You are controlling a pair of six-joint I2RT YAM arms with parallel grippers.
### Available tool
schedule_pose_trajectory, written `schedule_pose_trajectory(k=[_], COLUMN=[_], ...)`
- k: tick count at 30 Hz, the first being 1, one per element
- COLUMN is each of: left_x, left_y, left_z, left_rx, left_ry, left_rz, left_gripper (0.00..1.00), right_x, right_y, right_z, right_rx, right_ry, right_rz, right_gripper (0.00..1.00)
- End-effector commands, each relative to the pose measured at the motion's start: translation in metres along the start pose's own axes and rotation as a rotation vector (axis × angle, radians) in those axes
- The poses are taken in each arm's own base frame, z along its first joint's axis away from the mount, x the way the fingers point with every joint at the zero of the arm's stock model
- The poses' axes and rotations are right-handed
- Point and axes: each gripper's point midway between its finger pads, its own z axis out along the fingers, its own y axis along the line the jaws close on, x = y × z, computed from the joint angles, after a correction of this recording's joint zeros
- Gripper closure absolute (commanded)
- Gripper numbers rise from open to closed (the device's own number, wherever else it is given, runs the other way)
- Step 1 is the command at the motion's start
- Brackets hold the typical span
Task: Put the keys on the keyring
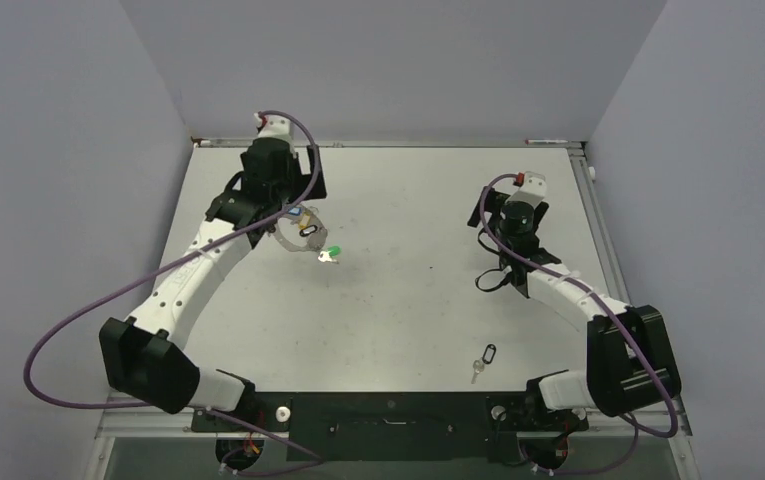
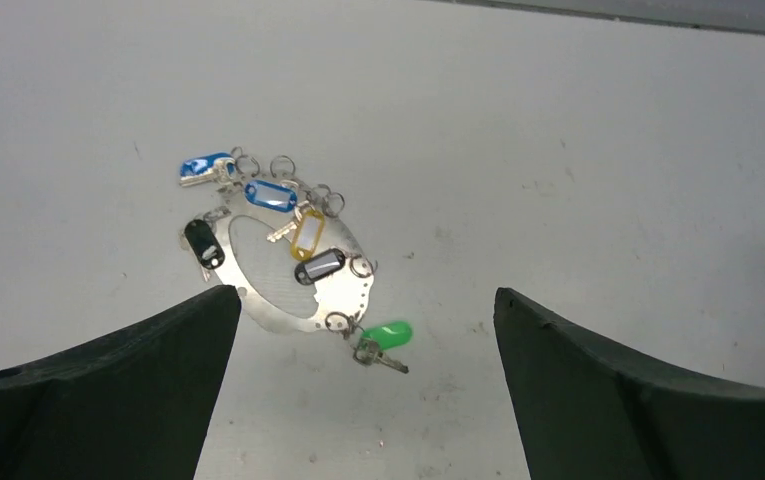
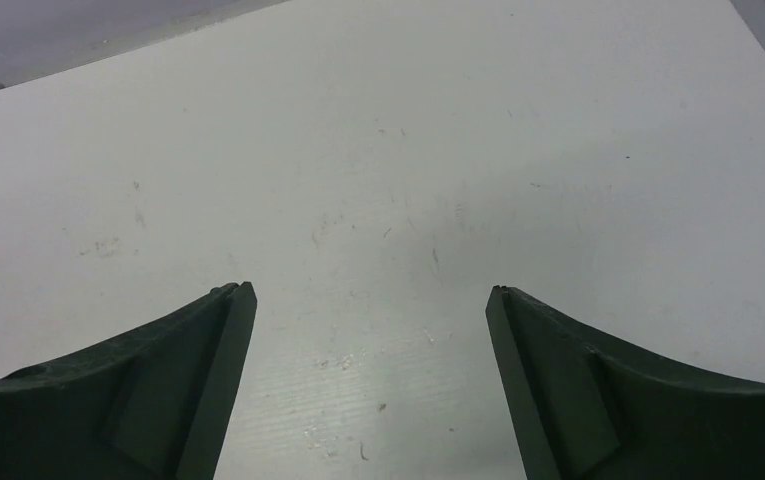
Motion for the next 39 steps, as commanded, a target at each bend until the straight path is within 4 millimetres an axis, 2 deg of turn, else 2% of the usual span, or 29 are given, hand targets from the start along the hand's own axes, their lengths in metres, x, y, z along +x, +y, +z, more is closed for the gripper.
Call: schedule_pose_trajectory(k=[1,3,6,10,15,18,21,27,33,39], left_x=[0.025,0.046,0.071,0.085,0.112,0.127,0.134,0.147,0.158,0.151], left_y=[-0.015,-0.018,-0.028,-0.026,-0.019,-0.018,-0.018,-0.026,-0.008,0.001], left_z=[-0.021,-0.029,-0.037,-0.044,-0.031,-0.023,-0.019,-0.007,0.017,0.036], left_rx=[0.036,0.079,0.16,0.141,0.077,0.024,0.0,0.041,0.029,0.029], left_ry=[-0.011,0.01,0.008,0.018,0.138,0.221,0.253,0.284,0.354,0.349], left_rz=[0.036,0.01,0.032,0.181,0.204,0.2,0.202,0.132,0.064,0.026], left_gripper=[0.03,0.03,0.03,0.03,0.03,0.1,0.16,0.33,0.43,0.53], right_x=[-0.047,-0.052,-0.046,-0.02,0.003,0.01,0.019,0.063,0.08,0.093], right_y=[0.014,0.016,0.025,0.045,0.058,0.067,0.079,0.095,0.108,0.108], right_z=[-0.018,-0.025,-0.031,-0.036,-0.044,-0.055,-0.068,-0.093,-0.112,-0.116], right_rx=[-0.055,-0.066,-0.124,-0.237,-0.252,-0.257,-0.26,-0.311,-0.395,-0.396], right_ry=[-0.101,-0.106,-0.055,0.076,0.193,0.195,0.197,0.285,0.285,0.306], right_rz=[0.107,0.146,0.189,0.115,0.118,0.111,0.088,0.056,0.02,-0.025], right_gripper=[0.1,0.1,0.1,0.1,0.09,0.07,0.05,0.04,0.04,0.04])
